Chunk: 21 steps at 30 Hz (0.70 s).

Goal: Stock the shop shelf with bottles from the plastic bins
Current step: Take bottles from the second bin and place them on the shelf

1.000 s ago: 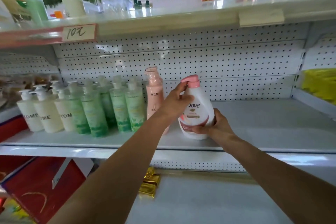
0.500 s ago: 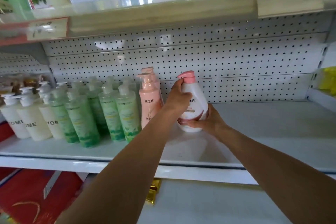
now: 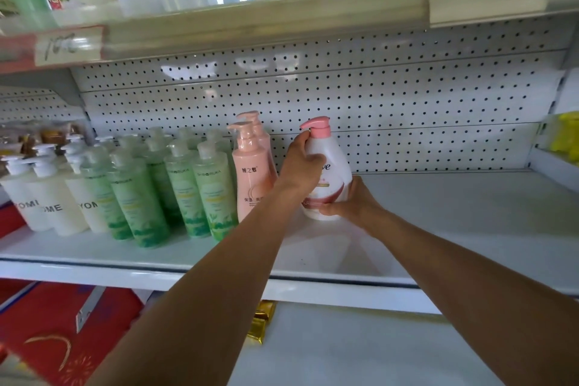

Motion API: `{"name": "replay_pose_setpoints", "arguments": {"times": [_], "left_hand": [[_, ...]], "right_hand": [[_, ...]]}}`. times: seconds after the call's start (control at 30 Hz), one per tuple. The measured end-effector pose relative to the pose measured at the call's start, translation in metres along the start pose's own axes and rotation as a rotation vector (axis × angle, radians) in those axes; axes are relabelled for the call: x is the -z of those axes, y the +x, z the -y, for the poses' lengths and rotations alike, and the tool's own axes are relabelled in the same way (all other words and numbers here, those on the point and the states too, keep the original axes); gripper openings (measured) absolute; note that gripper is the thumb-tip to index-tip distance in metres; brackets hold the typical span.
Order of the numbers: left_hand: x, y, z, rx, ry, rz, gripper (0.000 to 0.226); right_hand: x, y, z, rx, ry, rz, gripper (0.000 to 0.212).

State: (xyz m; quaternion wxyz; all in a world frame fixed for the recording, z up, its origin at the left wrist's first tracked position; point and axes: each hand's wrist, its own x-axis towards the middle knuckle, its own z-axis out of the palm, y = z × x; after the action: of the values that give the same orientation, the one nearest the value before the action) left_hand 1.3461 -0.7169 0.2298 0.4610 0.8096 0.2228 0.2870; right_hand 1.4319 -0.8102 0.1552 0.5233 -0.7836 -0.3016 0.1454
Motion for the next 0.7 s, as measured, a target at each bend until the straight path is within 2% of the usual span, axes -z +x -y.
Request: {"name": "replay_pose_setpoints", "arguments": {"times": [0.03, 0.1, 0.2, 0.3, 0.4, 0.7], "left_hand": [[-0.001, -0.002, 0.004, -0.007, 0.013, -0.011, 0.056], [-0.002, -0.013, 0.013, -0.028, 0.035, -0.028, 0.053], [0.001, -0.046, 0.015, -0.046, 0.08, -0.043, 0.051], [0.003, -0.077, 0.021, -0.111, 0.176, -0.082, 0.035], [0.003, -0.11, 0.024, -0.139, 0.289, -0.036, 0.019], [-0.007, -0.197, 0.04, -0.093, 0.493, -0.004, 0.02]], "right_hand": [[0.001, -0.008, 0.005, -0.042, -0.057, -0.02, 0.087], [0.006, -0.023, 0.009, -0.077, -0.161, -0.058, 0.068], [0.019, -0.043, 0.004, 0.013, -0.337, -0.103, 0.054], [0.029, -0.071, 0.003, 0.088, -0.491, -0.117, 0.039], [0.037, -0.103, 0.001, 0.154, -0.608, -0.122, 0.027], [0.058, -0.192, -0.026, 0.34, -0.806, -0.171, 0.017]]}}
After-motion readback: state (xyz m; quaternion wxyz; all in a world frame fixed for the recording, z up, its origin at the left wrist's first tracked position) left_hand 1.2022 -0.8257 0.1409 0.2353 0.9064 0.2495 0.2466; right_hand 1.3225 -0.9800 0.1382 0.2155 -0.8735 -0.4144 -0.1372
